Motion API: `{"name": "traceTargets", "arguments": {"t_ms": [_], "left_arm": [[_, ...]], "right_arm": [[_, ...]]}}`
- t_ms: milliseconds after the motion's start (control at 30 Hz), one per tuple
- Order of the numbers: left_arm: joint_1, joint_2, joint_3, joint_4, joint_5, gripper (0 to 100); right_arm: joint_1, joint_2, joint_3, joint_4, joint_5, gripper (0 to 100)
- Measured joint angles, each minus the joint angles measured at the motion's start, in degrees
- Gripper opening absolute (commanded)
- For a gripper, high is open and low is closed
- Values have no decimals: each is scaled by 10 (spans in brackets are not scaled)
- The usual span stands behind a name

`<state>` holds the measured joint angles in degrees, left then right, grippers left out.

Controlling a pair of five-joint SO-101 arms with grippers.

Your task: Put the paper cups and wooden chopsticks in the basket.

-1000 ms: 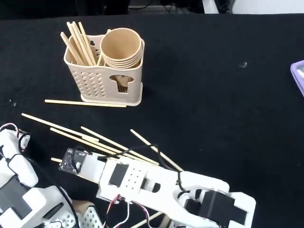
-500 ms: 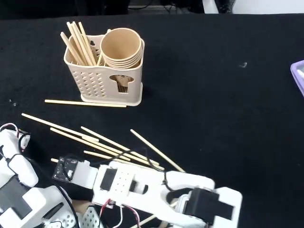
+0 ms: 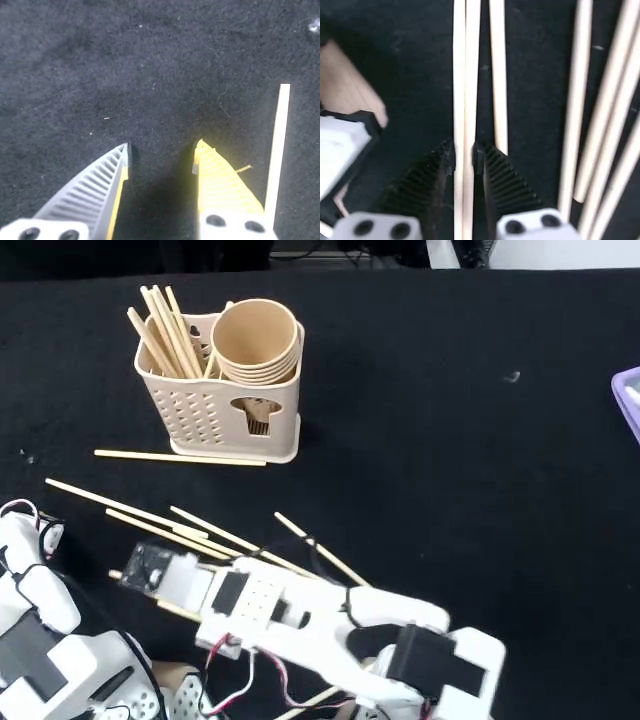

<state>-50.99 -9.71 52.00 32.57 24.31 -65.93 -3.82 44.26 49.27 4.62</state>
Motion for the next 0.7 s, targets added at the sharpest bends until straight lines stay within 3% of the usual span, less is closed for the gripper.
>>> {"name": "traceTargets", "arguments": {"t_ms": [300, 567, 700], "left_arm": [[0, 0, 0, 0, 0, 213], [0, 0, 0, 0, 0, 213], [0, 0, 0, 0, 0, 213]], "right_arm": [[51, -233, 72, 45, 15, 11], [197, -435, 75, 63, 16, 11], [246, -528, 70, -7, 14, 11]]}}
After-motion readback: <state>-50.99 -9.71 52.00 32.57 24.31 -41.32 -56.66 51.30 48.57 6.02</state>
